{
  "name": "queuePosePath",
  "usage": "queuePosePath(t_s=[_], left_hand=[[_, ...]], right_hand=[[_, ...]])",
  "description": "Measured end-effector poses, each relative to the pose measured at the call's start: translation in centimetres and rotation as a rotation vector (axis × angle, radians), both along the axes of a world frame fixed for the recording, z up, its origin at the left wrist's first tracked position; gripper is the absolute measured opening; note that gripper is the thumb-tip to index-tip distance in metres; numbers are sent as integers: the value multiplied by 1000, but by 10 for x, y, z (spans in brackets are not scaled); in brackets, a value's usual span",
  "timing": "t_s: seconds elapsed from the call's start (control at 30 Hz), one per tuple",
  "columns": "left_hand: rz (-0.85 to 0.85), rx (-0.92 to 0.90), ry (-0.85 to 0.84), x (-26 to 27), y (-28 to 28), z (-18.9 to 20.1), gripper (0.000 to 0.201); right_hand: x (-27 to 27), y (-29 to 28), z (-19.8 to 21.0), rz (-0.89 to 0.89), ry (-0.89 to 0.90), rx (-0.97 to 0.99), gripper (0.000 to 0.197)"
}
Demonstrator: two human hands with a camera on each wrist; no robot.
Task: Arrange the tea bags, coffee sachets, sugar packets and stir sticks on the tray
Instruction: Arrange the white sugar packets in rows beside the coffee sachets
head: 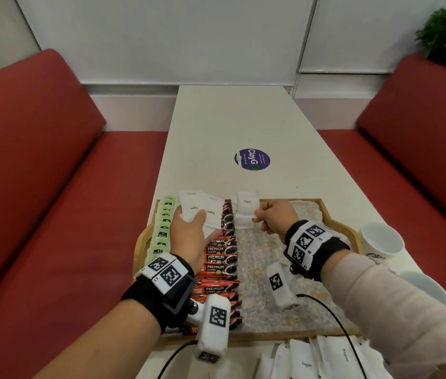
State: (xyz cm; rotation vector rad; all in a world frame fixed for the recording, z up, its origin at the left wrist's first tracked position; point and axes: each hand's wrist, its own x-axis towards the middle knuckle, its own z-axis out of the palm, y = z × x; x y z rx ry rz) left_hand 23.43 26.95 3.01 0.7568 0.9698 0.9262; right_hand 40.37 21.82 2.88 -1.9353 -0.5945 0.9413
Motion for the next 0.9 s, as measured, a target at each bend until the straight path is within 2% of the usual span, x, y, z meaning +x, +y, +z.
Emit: queuePosePath(t_s=[0.13, 0.2, 0.3, 0.53, 0.67, 0.73, 0.83, 0.9], left_hand=[[-16, 11, -6, 0, 3, -1, 36], [-22, 13, -7, 1, 3, -1, 31], [-22, 7, -12, 1, 4, -2, 33], [-12, 5, -4, 0, 4, -3, 34], [-26, 10, -17, 0, 2, -3, 28], [-36, 19, -17, 0, 2, -2, 26], [-49, 22, -15, 0, 1, -2, 24], [-53, 21, -22, -1, 0, -2, 23]], right_hand=[[7, 4, -12, -3, -60, -131, 27], [10, 6, -18, 55, -117, -211, 30], [12, 11, -25, 132, -161, -277, 26], [11, 20, -31, 154, -238, -343, 20], [6, 26, -29, 239, -417, -446, 11], [4, 27, -28, 229, -441, -460, 11], [5, 25, -26, 241, -502, -500, 25], [4, 23, -23, 214, -504, -389, 21]])
